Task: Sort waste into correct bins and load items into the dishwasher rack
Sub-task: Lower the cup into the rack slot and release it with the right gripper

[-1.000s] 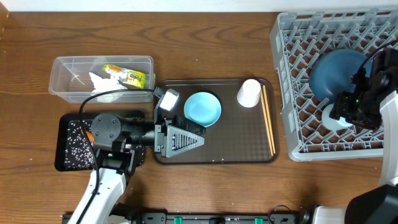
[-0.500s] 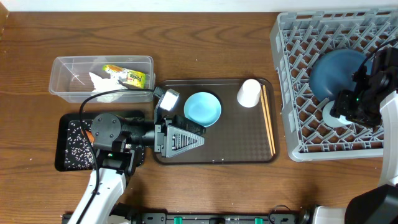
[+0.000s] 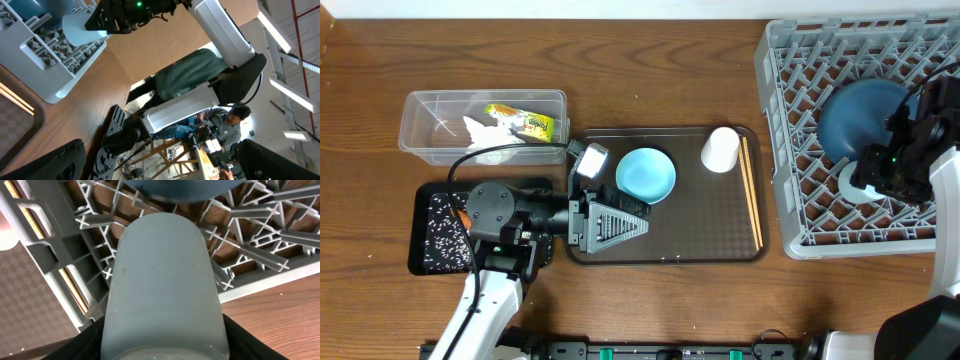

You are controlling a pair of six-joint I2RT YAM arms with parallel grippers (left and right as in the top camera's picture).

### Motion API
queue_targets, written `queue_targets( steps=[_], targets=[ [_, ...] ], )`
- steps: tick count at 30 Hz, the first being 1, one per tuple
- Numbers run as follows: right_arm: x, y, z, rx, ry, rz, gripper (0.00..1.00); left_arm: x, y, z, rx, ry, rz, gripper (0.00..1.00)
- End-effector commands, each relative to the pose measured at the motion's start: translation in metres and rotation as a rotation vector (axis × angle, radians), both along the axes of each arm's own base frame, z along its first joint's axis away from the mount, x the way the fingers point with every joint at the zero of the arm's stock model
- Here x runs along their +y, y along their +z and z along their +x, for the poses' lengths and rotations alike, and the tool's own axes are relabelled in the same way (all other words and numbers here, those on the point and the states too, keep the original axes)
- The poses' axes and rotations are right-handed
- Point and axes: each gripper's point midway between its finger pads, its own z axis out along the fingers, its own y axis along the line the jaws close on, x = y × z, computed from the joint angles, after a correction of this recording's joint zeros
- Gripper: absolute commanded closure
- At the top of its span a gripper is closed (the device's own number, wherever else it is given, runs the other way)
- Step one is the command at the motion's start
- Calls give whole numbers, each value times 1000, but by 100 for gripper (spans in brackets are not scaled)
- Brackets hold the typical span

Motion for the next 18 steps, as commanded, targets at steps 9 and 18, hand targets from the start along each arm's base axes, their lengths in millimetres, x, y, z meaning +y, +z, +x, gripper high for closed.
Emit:
queue_targets(
  steps=[9,18],
  targets=[
    [5,-22,-2,14,-26,43,81,0,2,-3,-24,-17,1,1],
    [5,-27,-3,19,-27,44,81,0,2,-3,-24,-17,1,1]
  ],
)
